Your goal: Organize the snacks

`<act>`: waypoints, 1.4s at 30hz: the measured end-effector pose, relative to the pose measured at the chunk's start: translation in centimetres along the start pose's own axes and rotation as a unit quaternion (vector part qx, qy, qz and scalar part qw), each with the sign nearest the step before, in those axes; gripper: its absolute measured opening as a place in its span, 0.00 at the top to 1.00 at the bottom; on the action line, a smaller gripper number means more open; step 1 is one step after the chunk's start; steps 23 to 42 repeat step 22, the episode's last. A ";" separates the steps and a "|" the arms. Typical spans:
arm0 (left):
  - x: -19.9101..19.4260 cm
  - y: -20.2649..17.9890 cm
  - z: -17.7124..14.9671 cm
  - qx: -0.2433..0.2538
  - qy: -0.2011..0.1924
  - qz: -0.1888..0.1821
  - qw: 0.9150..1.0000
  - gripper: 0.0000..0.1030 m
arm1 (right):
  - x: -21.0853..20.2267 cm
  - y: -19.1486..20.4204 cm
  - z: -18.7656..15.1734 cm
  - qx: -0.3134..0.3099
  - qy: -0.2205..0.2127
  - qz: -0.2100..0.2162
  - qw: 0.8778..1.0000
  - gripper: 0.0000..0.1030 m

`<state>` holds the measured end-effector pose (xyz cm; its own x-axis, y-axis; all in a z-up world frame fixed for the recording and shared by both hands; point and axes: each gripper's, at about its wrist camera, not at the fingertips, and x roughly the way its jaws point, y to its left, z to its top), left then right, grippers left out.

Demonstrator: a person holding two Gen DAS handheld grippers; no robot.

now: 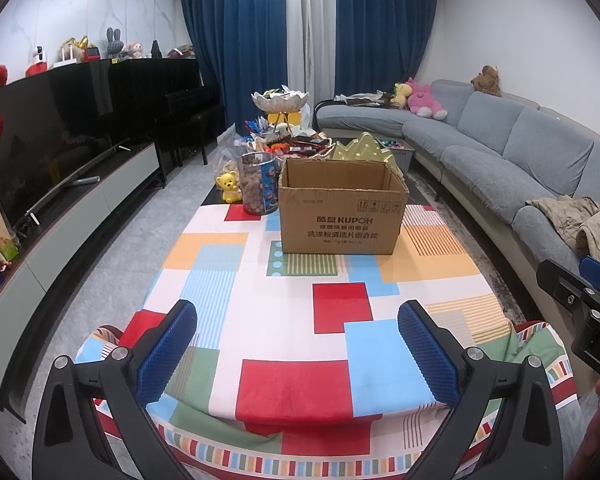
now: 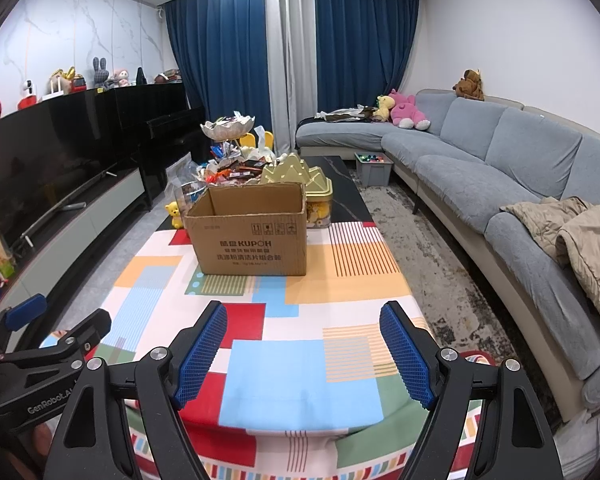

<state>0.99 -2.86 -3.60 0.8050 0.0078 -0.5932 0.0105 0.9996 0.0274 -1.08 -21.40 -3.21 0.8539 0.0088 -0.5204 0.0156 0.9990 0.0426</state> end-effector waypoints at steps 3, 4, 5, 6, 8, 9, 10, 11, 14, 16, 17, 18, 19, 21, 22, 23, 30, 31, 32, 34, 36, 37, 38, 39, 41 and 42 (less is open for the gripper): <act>-0.1 -0.1 0.0 -0.001 0.000 0.000 1.000 0.01 | 0.0 0.0 0.0 0.000 0.000 -0.001 1.000 0.23; 0.0 0.1 0.0 -0.001 0.000 -0.001 1.000 0.01 | 0.0 0.0 0.0 0.000 0.000 0.000 1.000 0.23; -0.1 0.1 0.1 -0.001 -0.001 -0.001 1.000 0.01 | 0.0 0.0 0.0 0.000 0.000 0.000 1.000 0.23; -0.1 0.1 0.1 -0.001 -0.001 -0.001 1.000 0.01 | 0.0 0.0 0.0 0.000 0.000 0.000 1.000 0.23; 0.0 0.1 0.1 -0.003 0.001 -0.003 1.000 0.01 | 0.0 0.0 0.0 0.000 0.000 0.000 1.000 0.23; 0.0 0.1 0.1 -0.004 0.002 -0.004 1.000 0.01 | 0.0 0.0 0.0 0.000 0.000 0.000 1.000 0.23; 0.0 0.2 0.1 -0.005 0.003 -0.005 1.000 0.01 | 0.0 0.0 0.0 0.000 0.001 0.000 1.000 0.23; 0.0 0.1 0.0 -0.005 0.003 -0.005 1.000 0.01 | 0.0 0.0 0.0 -0.001 0.001 0.000 1.000 0.23; 0.0 0.1 0.0 -0.006 0.000 -0.002 1.000 0.01 | 0.0 0.0 -0.1 0.000 0.000 0.000 1.000 0.23; -0.1 0.2 0.1 -0.007 -0.002 -0.001 1.000 0.01 | 0.0 0.0 0.0 0.000 0.000 0.000 1.000 0.23; -0.2 0.1 0.0 -0.007 -0.005 0.000 1.000 0.01 | 0.0 0.0 0.0 0.000 0.000 0.000 1.000 0.23; -0.2 0.2 0.1 -0.008 -0.006 0.000 1.000 0.01 | 0.0 0.0 0.0 0.001 0.001 0.000 1.000 0.23; -0.2 0.2 0.1 -0.007 -0.009 0.001 1.000 0.01 | 0.0 0.0 0.0 0.001 0.000 0.000 1.000 0.23; -0.2 0.2 0.1 -0.006 -0.010 0.003 1.000 0.01 | 0.0 0.0 0.0 0.001 0.000 0.000 1.000 0.23; -0.2 0.2 0.1 -0.007 -0.009 0.002 1.000 0.01 | 0.0 0.0 0.0 0.000 0.000 0.000 1.000 0.23; -0.2 0.2 0.1 -0.007 -0.009 0.002 1.000 0.01 | 0.0 0.0 0.0 0.000 0.000 0.000 1.000 0.23; -0.2 0.2 0.1 -0.007 -0.009 0.002 1.000 0.01 | 0.0 0.0 0.0 0.000 0.000 0.000 1.000 0.23; -0.2 0.2 0.1 -0.007 -0.009 0.002 1.000 0.01 | 0.0 0.0 0.0 0.000 0.000 0.000 1.000 0.23; -0.2 0.2 0.1 -0.007 -0.009 0.002 1.000 0.01 | 0.0 0.0 0.0 0.000 0.000 0.000 1.000 0.23; -0.2 0.2 0.1 -0.007 -0.009 0.002 1.000 0.01 | 0.0 0.0 0.0 0.000 0.000 0.000 1.000 0.23; -0.2 0.2 0.1 -0.007 -0.009 0.002 1.000 0.01 | 0.0 0.0 0.0 0.000 0.000 0.000 1.000 0.23; -0.2 0.2 0.1 -0.007 -0.009 0.002 1.000 0.01 | 0.0 0.0 0.0 0.000 0.000 0.000 1.000 0.23; -0.2 0.2 0.1 -0.007 -0.009 0.002 1.000 0.01 | 0.0 0.0 0.0 0.000 0.000 0.000 1.000 0.23; -0.2 0.2 0.1 -0.007 -0.009 0.002 1.000 0.01 | 0.0 0.0 0.0 0.000 0.000 0.000 1.000 0.23; -0.2 0.2 0.1 -0.007 -0.009 0.002 1.000 0.01 | 0.0 0.0 0.0 0.000 0.000 0.000 1.000 0.23; -0.2 0.2 0.1 -0.007 -0.009 0.002 1.000 0.01 | 0.0 0.0 0.0 0.000 0.000 0.000 1.000 0.23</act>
